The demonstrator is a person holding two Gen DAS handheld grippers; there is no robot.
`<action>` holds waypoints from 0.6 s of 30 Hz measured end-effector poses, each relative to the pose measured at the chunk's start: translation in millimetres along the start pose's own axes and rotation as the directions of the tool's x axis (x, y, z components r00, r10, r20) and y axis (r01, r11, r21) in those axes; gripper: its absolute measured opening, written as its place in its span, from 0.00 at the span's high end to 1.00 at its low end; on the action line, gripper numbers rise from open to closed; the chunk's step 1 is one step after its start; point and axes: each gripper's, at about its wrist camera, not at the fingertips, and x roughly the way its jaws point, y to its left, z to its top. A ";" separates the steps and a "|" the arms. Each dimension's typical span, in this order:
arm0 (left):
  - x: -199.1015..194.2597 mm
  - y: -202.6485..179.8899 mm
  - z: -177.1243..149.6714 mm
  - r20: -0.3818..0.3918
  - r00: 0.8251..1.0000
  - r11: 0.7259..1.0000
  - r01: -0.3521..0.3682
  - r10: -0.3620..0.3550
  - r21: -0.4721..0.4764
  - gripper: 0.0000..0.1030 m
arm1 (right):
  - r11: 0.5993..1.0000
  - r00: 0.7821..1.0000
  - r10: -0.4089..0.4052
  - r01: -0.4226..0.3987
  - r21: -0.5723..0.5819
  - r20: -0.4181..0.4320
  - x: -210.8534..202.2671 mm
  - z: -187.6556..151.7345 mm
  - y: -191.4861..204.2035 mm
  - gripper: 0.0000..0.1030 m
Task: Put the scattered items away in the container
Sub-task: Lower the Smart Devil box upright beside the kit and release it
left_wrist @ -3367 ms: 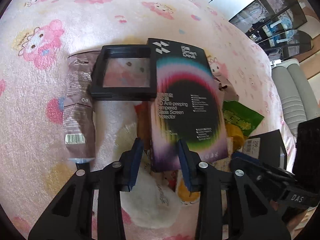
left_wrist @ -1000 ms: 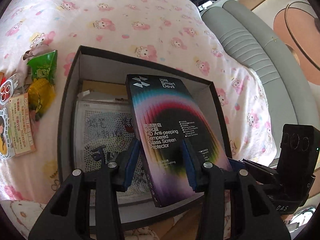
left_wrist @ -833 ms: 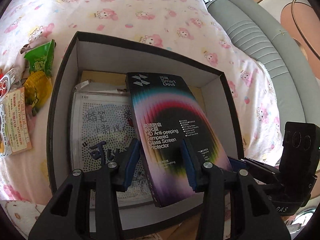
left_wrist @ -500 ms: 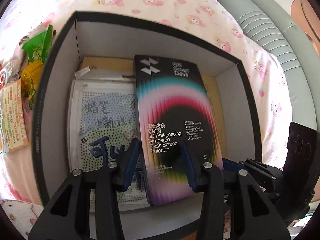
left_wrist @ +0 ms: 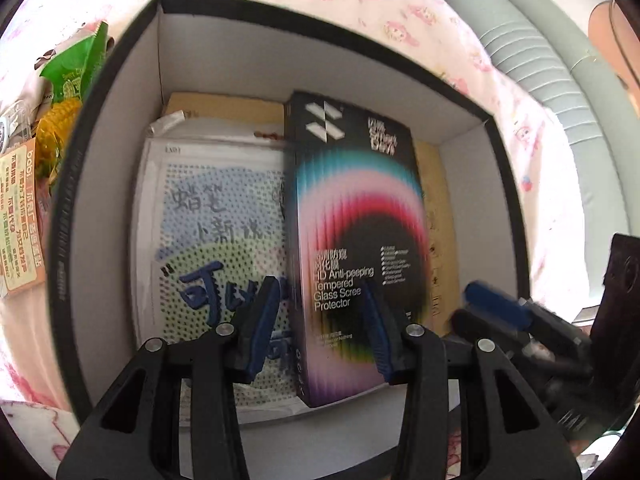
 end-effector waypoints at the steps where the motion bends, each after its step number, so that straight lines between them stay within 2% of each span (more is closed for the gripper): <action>1: -3.1 2.3 0.9 0.005 1.000 1.000 0.010 -0.010 -0.007 0.59 | 1.000 1.000 -0.005 0.005 -0.012 0.018 -5.8 4.4 0.9 0.56; 6: -9.7 3.7 4.1 0.034 0.999 1.000 -0.010 0.010 -0.004 0.59 | 1.000 0.999 -0.010 0.010 -0.013 -0.035 6.2 24.2 -4.5 0.56; 10: -1.6 5.8 9.4 -0.001 1.000 1.000 -0.009 0.009 -0.018 0.59 | 1.000 0.999 -0.012 0.013 0.015 -0.051 19.0 18.7 -9.3 0.56; 14: 6.2 -2.6 15.6 -0.010 0.999 0.999 -0.034 0.034 0.010 0.56 | 0.995 0.994 -0.104 0.104 -0.002 0.027 9.1 14.3 -7.1 0.56; 16: 6.1 -5.8 18.7 -0.007 0.999 0.999 -0.039 0.039 0.017 0.56 | 0.992 0.990 -0.126 0.126 -0.005 0.061 3.7 13.8 -7.3 0.56; 18: 6.9 -8.0 22.2 -0.006 0.999 0.999 -0.038 0.038 0.019 0.57 | 0.992 0.990 -0.126 0.126 0.007 0.059 5.0 15.3 -10.5 0.56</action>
